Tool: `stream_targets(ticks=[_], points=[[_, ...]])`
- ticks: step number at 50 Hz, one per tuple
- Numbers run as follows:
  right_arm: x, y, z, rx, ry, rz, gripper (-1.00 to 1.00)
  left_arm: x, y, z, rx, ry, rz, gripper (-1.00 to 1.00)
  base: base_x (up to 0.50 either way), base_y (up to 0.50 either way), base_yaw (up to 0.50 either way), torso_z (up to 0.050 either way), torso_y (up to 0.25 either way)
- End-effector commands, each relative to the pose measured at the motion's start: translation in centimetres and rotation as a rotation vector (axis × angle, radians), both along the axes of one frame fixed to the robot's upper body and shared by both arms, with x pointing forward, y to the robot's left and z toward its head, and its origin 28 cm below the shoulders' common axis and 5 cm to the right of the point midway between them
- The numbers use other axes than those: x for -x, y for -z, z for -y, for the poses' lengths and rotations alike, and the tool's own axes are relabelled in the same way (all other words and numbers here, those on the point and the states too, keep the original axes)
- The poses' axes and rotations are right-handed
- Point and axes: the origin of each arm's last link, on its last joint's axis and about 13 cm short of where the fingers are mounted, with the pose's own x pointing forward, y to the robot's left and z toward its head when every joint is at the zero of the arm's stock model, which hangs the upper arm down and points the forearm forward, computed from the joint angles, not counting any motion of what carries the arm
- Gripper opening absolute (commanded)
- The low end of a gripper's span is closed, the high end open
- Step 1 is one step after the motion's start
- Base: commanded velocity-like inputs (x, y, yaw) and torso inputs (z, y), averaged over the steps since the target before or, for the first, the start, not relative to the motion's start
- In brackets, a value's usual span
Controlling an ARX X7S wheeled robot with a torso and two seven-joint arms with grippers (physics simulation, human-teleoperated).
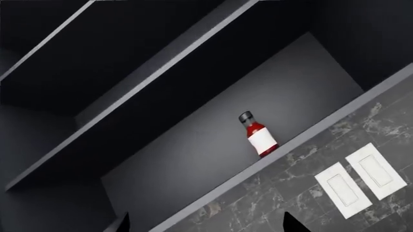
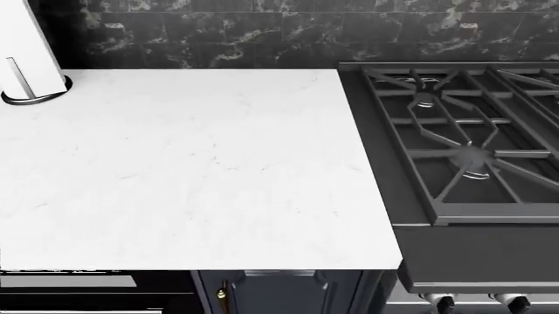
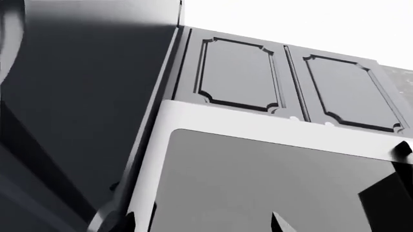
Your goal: Pick and place the shaker into the drawer. Then close the cabinet.
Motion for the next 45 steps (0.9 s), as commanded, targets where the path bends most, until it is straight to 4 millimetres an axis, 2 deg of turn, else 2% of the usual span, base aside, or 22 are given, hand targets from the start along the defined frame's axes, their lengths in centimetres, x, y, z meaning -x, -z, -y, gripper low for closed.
stream_targets(ticks=[1, 13, 25, 29, 34, 38, 41, 43, 45], points=[[0.0, 0.3, -0.1, 0.009, 0.006, 0.000, 1.00, -0.3, 0.3, 0.1, -0.001, 0.016, -0.006, 1.00, 0.50, 0.00, 0.00, 0.000, 0.000], [0.1, 0.0, -0.4, 0.017, -0.006, 0.005, 1.00, -0.3, 0.5, 0.0, 0.004, 0.020, -0.006, 1.00, 0.50, 0.00, 0.00, 0.000, 0.001], [0.3, 0.0, -0.6, 0.029, -0.005, 0.015, 1.00, 0.0, 0.8, -0.1, 0.011, 0.018, -0.006, 1.00, 0.00, 0.00, 0.00, 0.000, 0.001], [1.6, -1.9, -1.2, 0.035, -0.016, 0.096, 1.00, 0.0, 0.8, -0.1, 0.013, 0.018, -0.004, 1.00, 0.00, 0.00, 0.00, 0.000, 0.000], [4.2, -5.1, -3.0, 0.083, -0.079, 0.227, 1.00, -0.3, 1.0, 0.0, 0.019, 0.027, -0.003, 1.00, 0.00, 0.00, 0.00, 0.000, 0.000], [5.2, -7.1, -4.5, 0.117, -0.134, 0.282, 1.00, -0.3, 1.1, -0.1, 0.023, 0.035, 0.000, 1.00, 0.00, 0.00, 0.00, 0.000, 0.000], [4.3, -8.0, -5.8, 0.159, -0.180, 0.265, 1.00, -0.4, 1.3, -0.1, 0.030, 0.043, 0.000, 1.00, 0.00, 0.00, 0.00, 0.000, 0.000], [2.8, -8.7, -6.6, 0.178, -0.217, 0.226, 1.00, -0.4, 1.5, -0.1, 0.034, 0.047, -0.001, 1.00, 0.00, 0.00, 0.00, 0.000, 0.005], [0.5, -9.7, -7.5, 0.206, -0.270, 0.164, 1.00, -0.2, 1.6, -0.1, 0.038, 0.050, -0.001, 1.00, 0.00, 0.00, 0.00, 0.000, 0.000]])
